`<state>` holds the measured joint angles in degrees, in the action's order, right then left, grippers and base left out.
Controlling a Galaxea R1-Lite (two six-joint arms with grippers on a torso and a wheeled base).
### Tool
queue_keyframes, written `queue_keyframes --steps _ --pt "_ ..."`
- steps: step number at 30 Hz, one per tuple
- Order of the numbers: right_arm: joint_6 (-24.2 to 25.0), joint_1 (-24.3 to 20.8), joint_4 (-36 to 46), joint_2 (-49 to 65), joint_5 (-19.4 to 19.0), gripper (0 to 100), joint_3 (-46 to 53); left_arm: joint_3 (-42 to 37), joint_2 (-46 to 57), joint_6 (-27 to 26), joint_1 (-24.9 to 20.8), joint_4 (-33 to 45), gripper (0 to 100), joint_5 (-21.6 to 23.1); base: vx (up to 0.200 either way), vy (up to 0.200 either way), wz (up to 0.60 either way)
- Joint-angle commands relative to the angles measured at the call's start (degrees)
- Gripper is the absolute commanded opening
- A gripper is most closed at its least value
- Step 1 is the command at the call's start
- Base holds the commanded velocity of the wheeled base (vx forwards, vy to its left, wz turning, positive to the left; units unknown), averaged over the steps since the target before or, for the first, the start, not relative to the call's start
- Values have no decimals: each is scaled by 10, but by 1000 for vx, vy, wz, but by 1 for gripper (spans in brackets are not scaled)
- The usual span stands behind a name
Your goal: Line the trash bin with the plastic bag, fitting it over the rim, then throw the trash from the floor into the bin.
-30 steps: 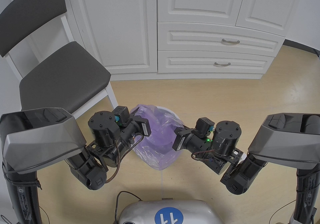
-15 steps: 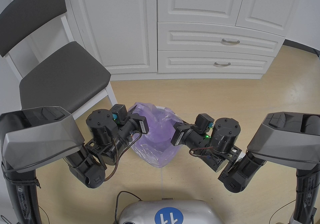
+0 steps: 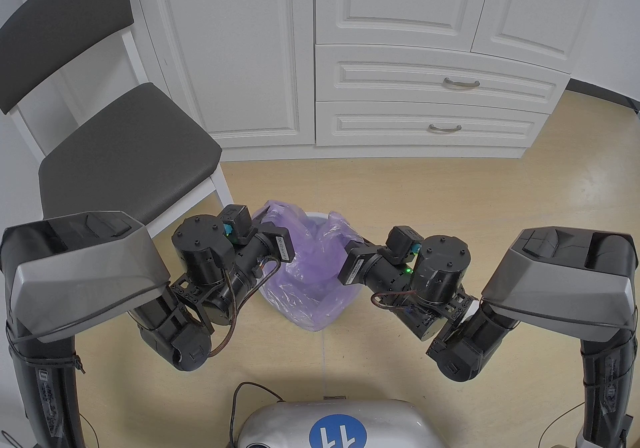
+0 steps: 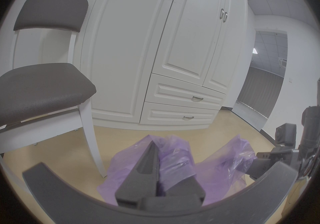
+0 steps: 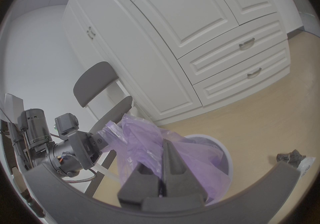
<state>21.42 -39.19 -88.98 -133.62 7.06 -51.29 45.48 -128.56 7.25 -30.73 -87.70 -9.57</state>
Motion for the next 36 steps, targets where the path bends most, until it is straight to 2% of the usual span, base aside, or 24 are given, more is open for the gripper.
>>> queue_keyframes --steps 1,7,13,18,22,23,28,31,36 --pt "5 3 -10 -28 2 0 -14 7 -8 0 4 0 0 1 0 0 0" --pt "6 10 -10 -50 3 0 -35 24 -38 9 4 -1 0 2 0 0 0" --pt "6 18 -10 -67 2 0 -44 61 -86 49 1 0 0 2 0 0 0" --pt "6 32 -10 -111 5 0 -97 102 -122 74 4 -1 0 -1 0 0 0" --pt "6 33 1 -133 24 0 -147 123 -125 85 8 -1 0 -4 0 0 0" --pt "6 33 29 -137 44 0 -182 134 -120 94 17 -1 0 -4 0 0 0" --pt "6 30 68 -125 50 0 -230 164 -107 109 25 3 0 -4 0 0 0" --pt "5 26 71 -118 50 0 -239 169 -107 109 16 3 0 -4 0 0 0" --pt "5 29 67 -78 50 0 -217 170 -106 110 -29 3 0 -4 0 0 0"
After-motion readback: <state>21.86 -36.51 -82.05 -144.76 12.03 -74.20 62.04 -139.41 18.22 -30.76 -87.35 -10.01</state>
